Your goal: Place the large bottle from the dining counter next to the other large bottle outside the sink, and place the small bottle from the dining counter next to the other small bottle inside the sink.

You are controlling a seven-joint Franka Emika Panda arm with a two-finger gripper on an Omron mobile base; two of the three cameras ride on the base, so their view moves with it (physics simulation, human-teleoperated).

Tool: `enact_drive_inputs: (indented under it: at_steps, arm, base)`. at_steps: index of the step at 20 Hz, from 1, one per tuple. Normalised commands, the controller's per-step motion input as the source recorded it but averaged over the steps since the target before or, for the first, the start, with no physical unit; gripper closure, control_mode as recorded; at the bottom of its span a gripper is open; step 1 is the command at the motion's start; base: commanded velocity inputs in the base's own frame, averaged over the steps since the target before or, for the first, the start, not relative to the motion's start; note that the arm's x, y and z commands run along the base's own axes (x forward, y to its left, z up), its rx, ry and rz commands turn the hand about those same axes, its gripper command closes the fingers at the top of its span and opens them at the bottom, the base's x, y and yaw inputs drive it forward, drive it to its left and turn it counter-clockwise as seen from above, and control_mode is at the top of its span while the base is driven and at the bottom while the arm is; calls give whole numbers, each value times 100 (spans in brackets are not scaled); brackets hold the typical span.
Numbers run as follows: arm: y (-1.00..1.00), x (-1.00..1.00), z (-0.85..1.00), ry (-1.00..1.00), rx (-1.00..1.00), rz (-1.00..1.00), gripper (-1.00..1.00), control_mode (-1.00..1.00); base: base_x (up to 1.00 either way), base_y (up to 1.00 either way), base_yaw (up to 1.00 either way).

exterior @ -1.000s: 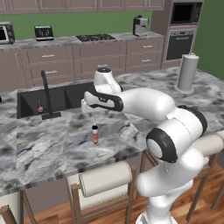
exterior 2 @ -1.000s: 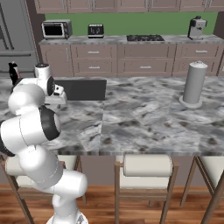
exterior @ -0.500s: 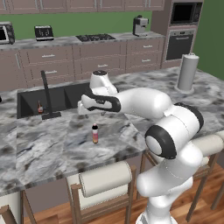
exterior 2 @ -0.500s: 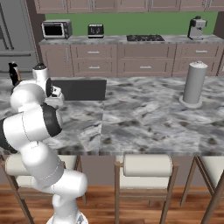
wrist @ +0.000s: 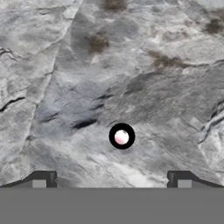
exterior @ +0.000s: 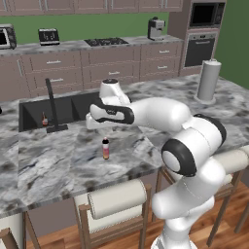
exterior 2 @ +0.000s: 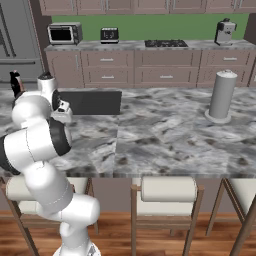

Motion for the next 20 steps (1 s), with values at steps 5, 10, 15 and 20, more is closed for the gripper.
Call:
enact_drive_inputs:
  at_steps: [5,10,15,20]
  arm:
    - [-6,0,-4,12,-1,0,-100,-100]
    - [-2,0,0,5,0,0,-100,-100]
    - [0,2,-7,1,-2,0,-100,-100]
    - [0,0,-22,0,-3,0,-100,-100]
  base:
    - [0,0,0]
    - [0,0,0]
    - [0,0,0]
    - [0,0,0]
